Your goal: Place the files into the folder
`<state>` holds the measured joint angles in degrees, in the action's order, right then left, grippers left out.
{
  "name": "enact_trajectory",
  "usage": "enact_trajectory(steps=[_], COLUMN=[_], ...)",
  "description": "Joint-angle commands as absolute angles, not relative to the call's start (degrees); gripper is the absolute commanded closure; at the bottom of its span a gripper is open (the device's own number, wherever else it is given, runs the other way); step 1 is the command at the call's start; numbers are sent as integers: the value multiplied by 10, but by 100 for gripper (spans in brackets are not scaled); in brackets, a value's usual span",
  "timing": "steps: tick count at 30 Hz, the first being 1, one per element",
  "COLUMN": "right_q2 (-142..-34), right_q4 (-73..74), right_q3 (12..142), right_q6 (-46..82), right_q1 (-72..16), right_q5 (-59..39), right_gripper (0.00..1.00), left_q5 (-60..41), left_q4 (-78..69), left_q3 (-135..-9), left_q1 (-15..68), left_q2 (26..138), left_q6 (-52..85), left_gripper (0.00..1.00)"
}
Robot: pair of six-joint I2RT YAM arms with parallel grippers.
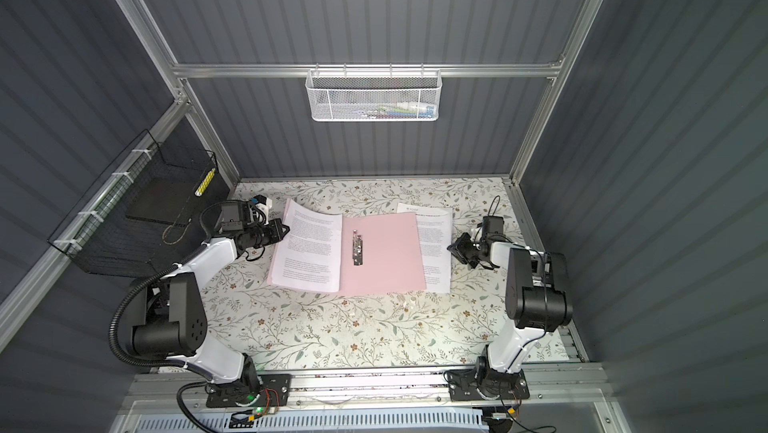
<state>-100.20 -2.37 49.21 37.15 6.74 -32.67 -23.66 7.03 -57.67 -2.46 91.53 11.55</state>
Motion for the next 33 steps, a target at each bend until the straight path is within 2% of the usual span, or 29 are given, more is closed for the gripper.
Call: enact_trajectory(steps=[1,4,6,7,8,18,19,21,24,33], right_q2=[-1012,-1013,-1016,-1017,-1017,-909,-899,-888,-880,-872], right_q4=[-38,-44,-47,-50,-51,-186,-195,-205,-220,-253], right_q3=[499,503,508,510,511,545,551,558,569,572], right_q6=[362,361,361,363,366,300,297,295,292,279], right_q1=[60,57,56,56,56,58,58,58,59,68], right_q5=[-330,-325,-325,-324,-321,-216,-213,-218,-227,-210], right_gripper=[79,80,89,99,100,100,100,100,100,100], left_q5=[-245,-245,-244,-242,-239,-201,-202,-201,-195,-154], left_q4=[73,74,75,77,81,148,157,168,176,226], left_q3=[-565,-566,-567,-568,-569,-626,-635,-644,-652,-699], left_q1=[-26,-26,-26,-26,-26,-26,-26,-26,-26,-27], left_q2=[926,926,924,923,921,901,904,909,908,883], left_q6=[107,107,106,105,103,90,88,90,94,96], left_gripper=[100,100,100,100,100,100,94,77,66,53])
